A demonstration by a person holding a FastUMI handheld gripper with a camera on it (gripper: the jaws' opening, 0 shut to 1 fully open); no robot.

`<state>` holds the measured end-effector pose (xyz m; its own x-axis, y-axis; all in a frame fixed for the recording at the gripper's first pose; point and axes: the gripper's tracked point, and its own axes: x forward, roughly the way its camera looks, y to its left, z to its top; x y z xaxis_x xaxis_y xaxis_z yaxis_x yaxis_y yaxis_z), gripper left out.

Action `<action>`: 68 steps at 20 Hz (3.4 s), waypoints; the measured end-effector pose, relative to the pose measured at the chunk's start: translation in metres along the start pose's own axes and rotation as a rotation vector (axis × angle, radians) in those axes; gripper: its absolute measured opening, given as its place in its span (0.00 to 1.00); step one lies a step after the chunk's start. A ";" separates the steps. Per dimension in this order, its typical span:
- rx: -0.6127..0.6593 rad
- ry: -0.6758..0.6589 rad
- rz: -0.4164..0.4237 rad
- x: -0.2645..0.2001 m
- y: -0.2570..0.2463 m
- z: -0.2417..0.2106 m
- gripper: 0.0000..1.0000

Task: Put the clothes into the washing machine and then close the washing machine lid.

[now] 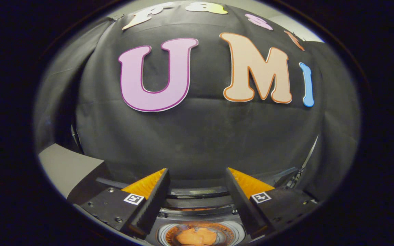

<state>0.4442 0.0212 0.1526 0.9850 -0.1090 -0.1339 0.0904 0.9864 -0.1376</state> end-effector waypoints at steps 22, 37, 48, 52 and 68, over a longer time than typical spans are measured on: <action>-0.006 0.053 -0.002 -0.051 -0.002 -0.050 0.96; 0.013 0.210 0.012 -0.106 0.007 -0.144 0.98; 0.013 0.118 0.106 -0.200 0.014 -0.129 0.96; 0.035 0.024 0.158 -0.261 0.016 -0.103 0.96; 0.103 -0.231 0.303 -0.433 0.000 -0.092 0.95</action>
<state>0.0037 0.0568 0.1201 0.9755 0.2077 0.0725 -0.2064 0.9782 -0.0249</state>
